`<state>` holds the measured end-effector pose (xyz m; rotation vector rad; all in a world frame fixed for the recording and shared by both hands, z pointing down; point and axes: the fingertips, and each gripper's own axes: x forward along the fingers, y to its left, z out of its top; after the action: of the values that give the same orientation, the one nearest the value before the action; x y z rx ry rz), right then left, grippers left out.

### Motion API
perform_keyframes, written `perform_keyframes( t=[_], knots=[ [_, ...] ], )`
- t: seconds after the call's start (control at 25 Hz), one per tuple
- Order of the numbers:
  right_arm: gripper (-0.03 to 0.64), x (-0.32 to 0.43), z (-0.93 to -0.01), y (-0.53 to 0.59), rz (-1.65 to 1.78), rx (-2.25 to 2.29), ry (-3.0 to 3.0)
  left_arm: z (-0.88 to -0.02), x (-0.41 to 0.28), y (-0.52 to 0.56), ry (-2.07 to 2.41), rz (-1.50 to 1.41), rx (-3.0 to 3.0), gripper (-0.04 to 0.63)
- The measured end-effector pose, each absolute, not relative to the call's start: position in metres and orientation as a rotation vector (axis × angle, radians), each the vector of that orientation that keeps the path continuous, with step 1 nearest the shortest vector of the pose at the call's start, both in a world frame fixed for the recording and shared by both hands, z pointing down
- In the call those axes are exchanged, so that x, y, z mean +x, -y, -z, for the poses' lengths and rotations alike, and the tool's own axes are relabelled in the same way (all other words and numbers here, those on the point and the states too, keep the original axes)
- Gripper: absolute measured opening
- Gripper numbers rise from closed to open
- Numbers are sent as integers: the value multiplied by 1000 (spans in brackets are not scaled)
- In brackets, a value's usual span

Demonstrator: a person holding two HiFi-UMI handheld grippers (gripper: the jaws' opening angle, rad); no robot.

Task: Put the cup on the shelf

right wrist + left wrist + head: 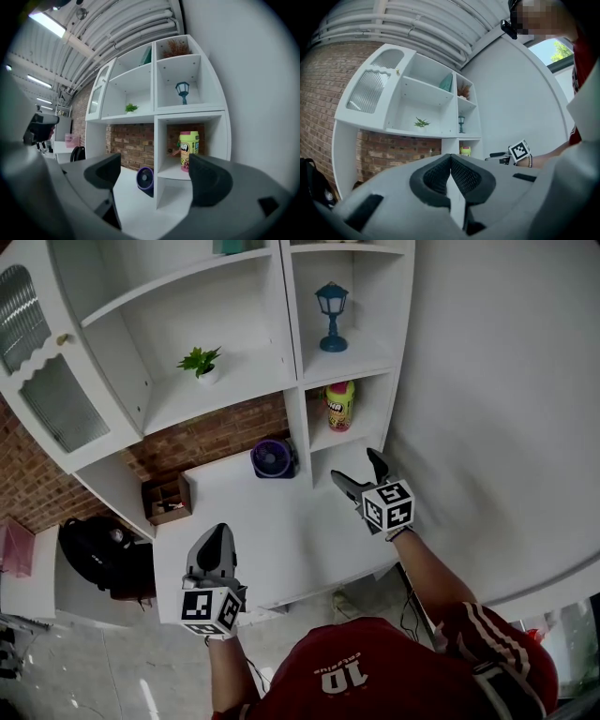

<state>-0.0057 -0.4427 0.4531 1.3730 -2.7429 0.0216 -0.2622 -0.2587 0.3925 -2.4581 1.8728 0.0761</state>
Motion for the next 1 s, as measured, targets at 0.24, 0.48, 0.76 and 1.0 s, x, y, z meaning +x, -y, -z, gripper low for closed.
perform_keyframes(
  t=[0.24, 0.48, 0.76, 1.0],
  knots=[
    [442, -17, -459, 400, -47, 1356, 2765, -398, -279, 232, -1900, -43, -2438, 0],
    [442, -27, -467, 349, -146, 1336, 2813, -390, -278, 207, -1856, -49, -2469, 0],
    [442, -37, -444, 301, -197, 1335, 2884, -370, -280, 182, -1823, -96, -2437, 0],
    [442, -51, -417, 278, -135, 1304, 2909, -359, -289, 171, -1831, -148, -2373, 0]
  ],
)
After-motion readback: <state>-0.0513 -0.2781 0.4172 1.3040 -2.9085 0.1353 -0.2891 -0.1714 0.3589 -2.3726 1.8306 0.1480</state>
